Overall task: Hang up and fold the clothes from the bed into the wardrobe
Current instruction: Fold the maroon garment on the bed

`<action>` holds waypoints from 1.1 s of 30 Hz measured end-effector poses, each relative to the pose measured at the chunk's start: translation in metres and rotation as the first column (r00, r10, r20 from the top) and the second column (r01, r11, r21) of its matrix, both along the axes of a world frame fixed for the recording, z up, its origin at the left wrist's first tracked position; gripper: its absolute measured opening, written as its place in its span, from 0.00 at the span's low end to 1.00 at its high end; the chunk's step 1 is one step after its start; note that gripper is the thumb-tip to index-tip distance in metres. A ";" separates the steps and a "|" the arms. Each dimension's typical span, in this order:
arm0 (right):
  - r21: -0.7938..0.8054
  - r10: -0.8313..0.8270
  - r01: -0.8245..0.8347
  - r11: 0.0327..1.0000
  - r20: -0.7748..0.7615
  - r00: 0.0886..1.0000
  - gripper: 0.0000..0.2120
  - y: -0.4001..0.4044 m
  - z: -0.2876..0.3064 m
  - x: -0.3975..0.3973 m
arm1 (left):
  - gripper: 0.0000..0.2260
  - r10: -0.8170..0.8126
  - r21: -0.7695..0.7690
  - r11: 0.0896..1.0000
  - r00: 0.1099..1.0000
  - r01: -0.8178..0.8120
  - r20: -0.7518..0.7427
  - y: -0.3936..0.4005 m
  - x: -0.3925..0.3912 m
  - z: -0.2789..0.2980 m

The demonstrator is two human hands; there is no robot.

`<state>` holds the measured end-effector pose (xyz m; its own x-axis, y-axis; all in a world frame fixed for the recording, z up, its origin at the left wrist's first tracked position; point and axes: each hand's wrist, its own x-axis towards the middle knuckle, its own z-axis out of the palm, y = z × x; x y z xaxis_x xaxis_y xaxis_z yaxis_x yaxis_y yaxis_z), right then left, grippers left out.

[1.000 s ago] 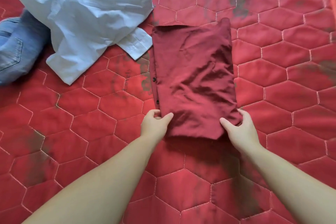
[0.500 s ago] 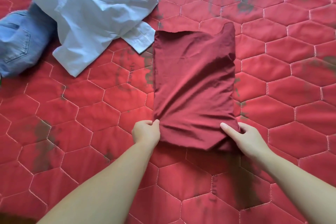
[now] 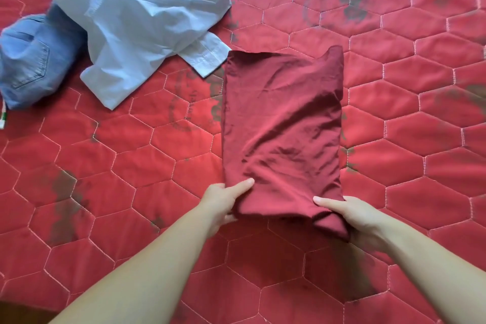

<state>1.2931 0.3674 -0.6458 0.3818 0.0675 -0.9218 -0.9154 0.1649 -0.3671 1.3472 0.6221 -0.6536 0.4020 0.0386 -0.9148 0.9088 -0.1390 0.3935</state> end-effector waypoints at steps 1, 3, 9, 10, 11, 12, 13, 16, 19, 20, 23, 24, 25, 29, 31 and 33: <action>0.012 -0.003 0.003 1.000 0.000 1.000 0.12 -0.001 0.000 -0.002 | 0.19 -0.001 -0.086 0.996 0.998 -0.004 -0.055 0.001 -0.003 0.002; 0.002 0.002 -0.002 1.000 0.009 1.000 0.11 -0.001 -0.003 -0.005 | 0.13 -0.024 -0.150 0.989 0.997 0.013 -0.073 0.000 -0.008 0.002; 0.020 -0.068 0.067 0.998 0.044 0.997 0.10 -0.006 -0.009 -0.009 | 0.08 0.042 -0.068 0.997 0.997 -0.038 0.065 -0.003 -0.012 0.004; 0.041 -0.069 0.067 0.997 0.054 0.996 0.12 -0.008 -0.007 -0.008 | 0.10 0.033 -0.075 0.997 0.996 -0.027 0.082 -0.003 -0.010 0.005; 0.057 -0.063 0.059 0.997 0.068 0.996 0.13 -0.011 -0.007 -0.008 | 0.11 0.019 -0.094 0.996 0.995 -0.009 0.099 -0.001 -0.008 0.005; 0.058 -0.047 0.043 0.997 0.078 0.996 0.13 -0.013 -0.006 -0.007 | 0.12 0.002 -0.115 0.993 0.993 0.011 0.115 0.001 -0.007 0.005; 0.045 -0.009 0.005 0.999 0.089 0.996 0.15 -0.015 -0.006 -0.006 | 0.14 -0.027 -0.136 0.990 0.991 0.045 0.130 0.003 -0.006 0.005; -0.014 0.161 -0.160 0.987 0.112 0.981 0.21 -0.017 -0.002 -0.007 | 0.19 -0.186 -0.111 0.974 0.978 0.195 0.090 0.009 -0.010 0.003; -0.046 0.344 -0.341 0.939 0.135 0.929 0.20 -0.020 0.005 -0.001 | 0.16 -0.168 -0.094 0.981 0.986 0.167 -0.001 0.010 -0.013 0.004; -0.061 0.391 -0.386 0.921 0.151 0.908 0.19 -0.021 0.008 0.004 | 0.17 -0.110 -0.083 0.991 0.994 0.109 -0.009 0.008 -0.011 0.006; -0.344 0.481 -0.416 0.842 0.128 0.867 0.25 -0.022 0.012 0.021 | 0.10 0.078 0.022 0.997 0.993 -0.080 0.092 0.005 -0.001 0.001; -0.442 0.487 -0.401 0.802 0.096 0.868 0.28 -0.023 0.009 0.026 | 0.05 0.109 0.045 0.992 0.985 -0.116 0.135 0.003 0.003 0.001; -0.466 0.457 -0.375 0.801 0.072 0.887 0.29 -0.023 0.006 0.029 | 0.02 0.116 0.060 0.990 0.980 -0.126 0.159 0.002 0.007 -0.002; -0.288 0.271 -0.253 0.924 0.023 0.962 0.24 -0.022 0.006 0.044 | 0.05 0.072 0.006 0.997 0.997 -0.072 -0.008 0.001 0.021 0.000; -0.281 0.263 -0.242 0.929 0.038 0.964 0.18 -0.022 0.006 0.052 | 0.07 -0.051 -0.110 0.993 0.997 0.044 -0.061 0.003 0.026 0.005; -0.262 0.206 -0.184 0.947 0.058 0.977 0.18 -0.024 0.003 0.058 | 0.12 -0.193 -0.200 0.963 0.980 0.178 -0.055 0.005 0.030 0.008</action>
